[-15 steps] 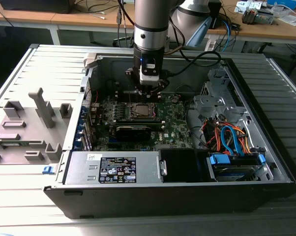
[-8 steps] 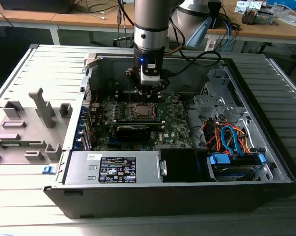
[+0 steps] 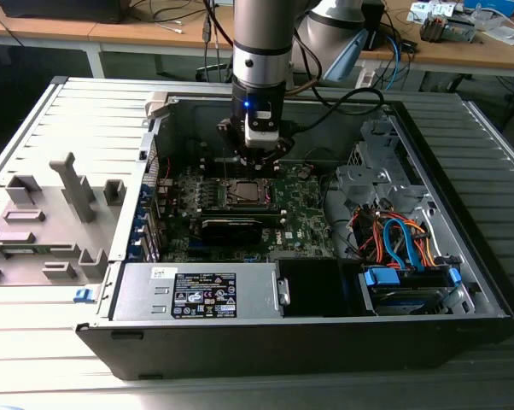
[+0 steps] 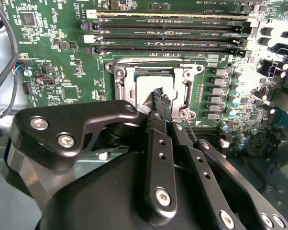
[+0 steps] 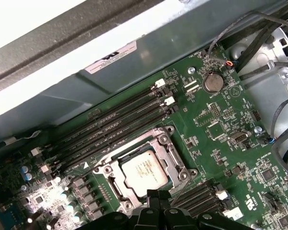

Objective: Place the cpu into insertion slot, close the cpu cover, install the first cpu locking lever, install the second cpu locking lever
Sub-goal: 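Install the first cpu locking lever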

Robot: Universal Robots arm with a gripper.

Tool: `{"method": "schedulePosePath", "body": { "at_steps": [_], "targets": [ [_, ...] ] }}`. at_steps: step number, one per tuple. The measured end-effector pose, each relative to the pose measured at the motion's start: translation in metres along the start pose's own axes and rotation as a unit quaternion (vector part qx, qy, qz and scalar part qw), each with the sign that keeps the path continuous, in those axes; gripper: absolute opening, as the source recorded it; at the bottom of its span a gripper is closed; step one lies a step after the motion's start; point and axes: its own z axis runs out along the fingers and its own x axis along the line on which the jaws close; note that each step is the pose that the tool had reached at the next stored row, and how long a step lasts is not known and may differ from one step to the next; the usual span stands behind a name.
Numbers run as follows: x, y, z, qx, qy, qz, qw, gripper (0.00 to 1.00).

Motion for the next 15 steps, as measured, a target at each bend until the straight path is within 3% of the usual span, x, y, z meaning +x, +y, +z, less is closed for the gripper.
{"method": "schedulePosePath", "body": {
  "at_steps": [15],
  "targets": [
    [0.0000, 0.0000, 0.0000, -0.0005, -0.0009, -0.016, 0.99988, 0.11]
  ]
}}
